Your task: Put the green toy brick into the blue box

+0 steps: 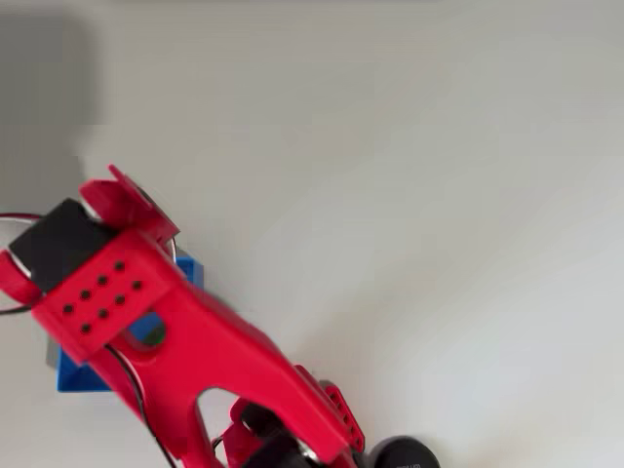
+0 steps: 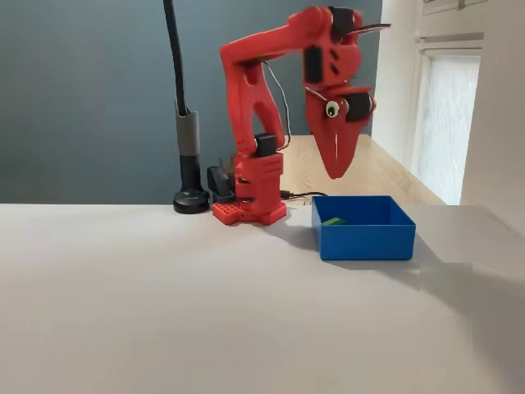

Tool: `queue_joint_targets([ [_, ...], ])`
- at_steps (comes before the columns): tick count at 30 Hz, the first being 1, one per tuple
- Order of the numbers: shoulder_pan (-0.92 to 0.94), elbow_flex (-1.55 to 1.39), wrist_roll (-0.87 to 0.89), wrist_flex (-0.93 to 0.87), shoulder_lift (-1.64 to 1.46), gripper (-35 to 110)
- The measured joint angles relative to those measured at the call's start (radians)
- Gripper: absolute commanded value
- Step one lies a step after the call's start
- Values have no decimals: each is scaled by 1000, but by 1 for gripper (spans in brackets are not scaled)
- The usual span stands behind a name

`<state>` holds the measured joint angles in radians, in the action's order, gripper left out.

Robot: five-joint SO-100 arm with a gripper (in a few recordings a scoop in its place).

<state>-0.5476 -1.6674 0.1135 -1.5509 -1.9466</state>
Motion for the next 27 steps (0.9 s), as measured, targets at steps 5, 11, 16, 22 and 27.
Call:
queue_joint_targets([
  [5, 206, 9, -6, 34, -41, 0],
  [11, 336, -161, -38, 117, -264, 0],
  [16, 410, -454, -75, 232, -543, 0],
  [22, 483, -762, -72, 308, -873, 0],
  [27, 502, -917, -66, 321, -1051, 0],
])
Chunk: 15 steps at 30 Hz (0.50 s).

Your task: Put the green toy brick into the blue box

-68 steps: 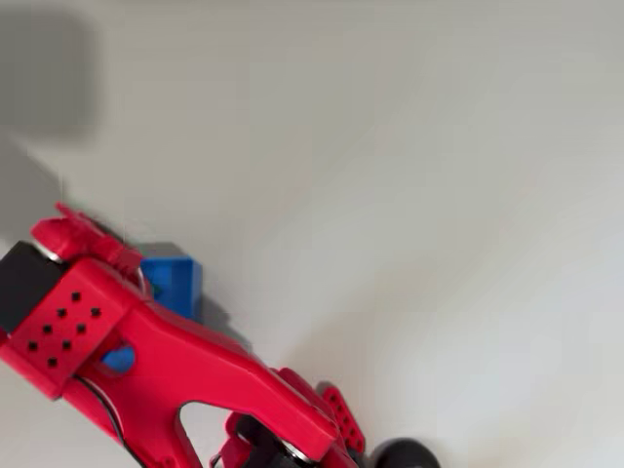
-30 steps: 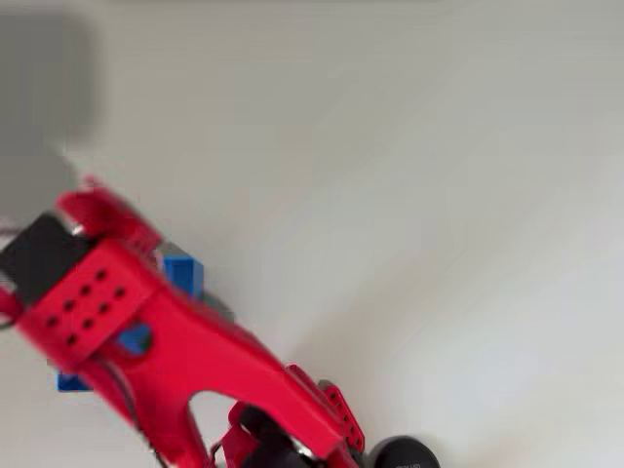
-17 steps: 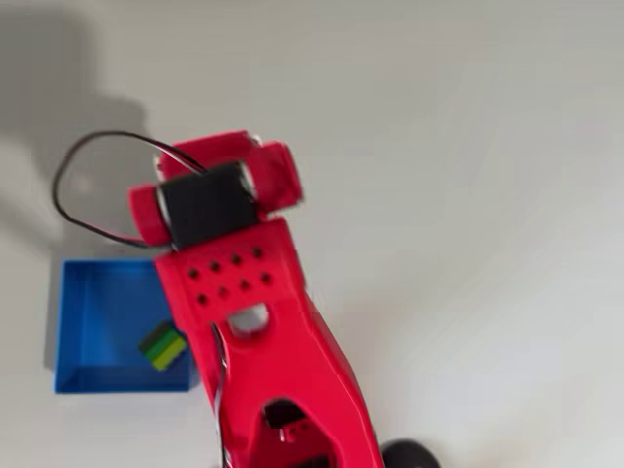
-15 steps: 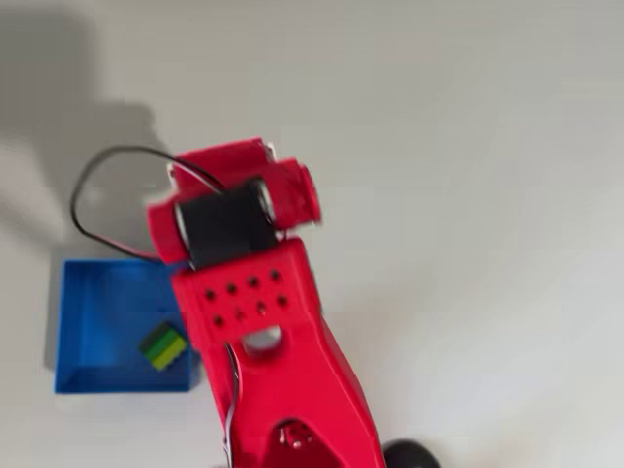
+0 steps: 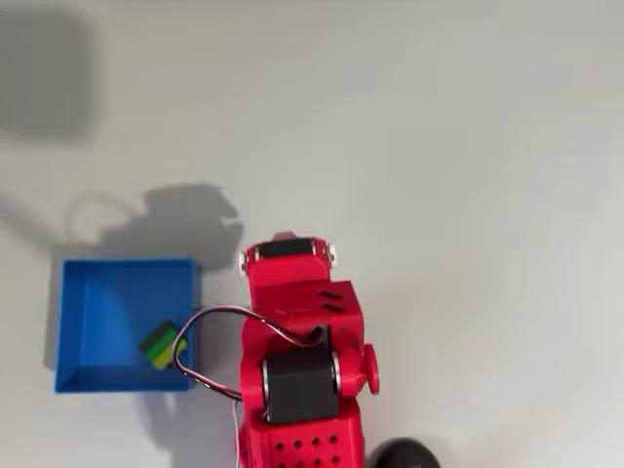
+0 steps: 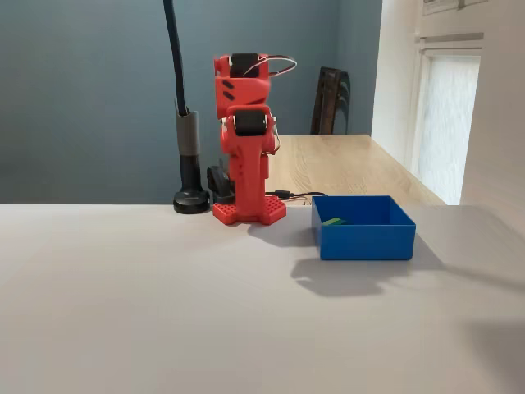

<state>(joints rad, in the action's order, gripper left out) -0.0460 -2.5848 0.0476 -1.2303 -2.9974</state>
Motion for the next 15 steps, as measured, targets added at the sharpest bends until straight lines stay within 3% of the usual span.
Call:
queue_joint_targets([
  [15, 35, -486, -38, 198, -221, 0],
])
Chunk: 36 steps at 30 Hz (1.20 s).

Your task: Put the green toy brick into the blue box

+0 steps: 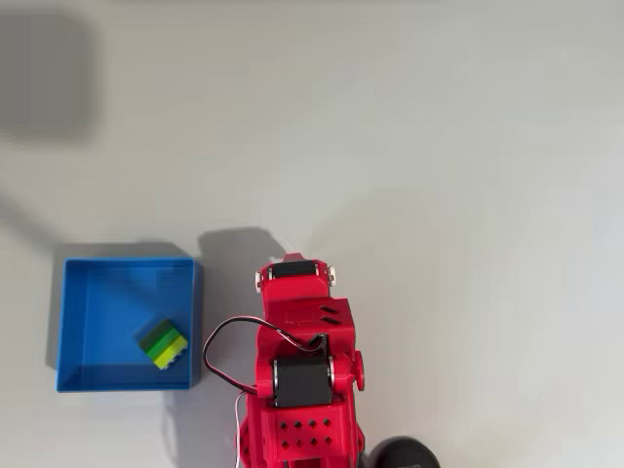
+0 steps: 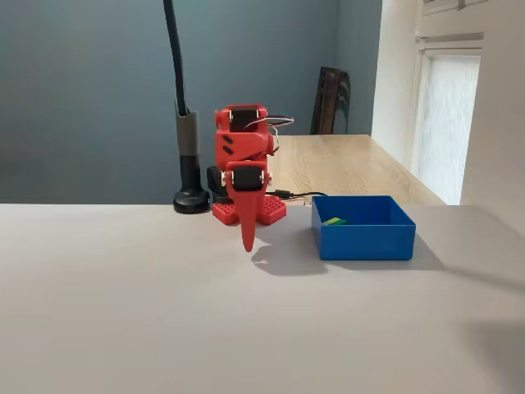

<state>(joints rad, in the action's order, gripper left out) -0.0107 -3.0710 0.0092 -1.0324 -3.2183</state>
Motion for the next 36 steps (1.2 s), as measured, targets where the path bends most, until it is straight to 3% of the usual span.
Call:
queue_joint_targets([
  [36, 3, 0, 3, 3, -23, 0],
])
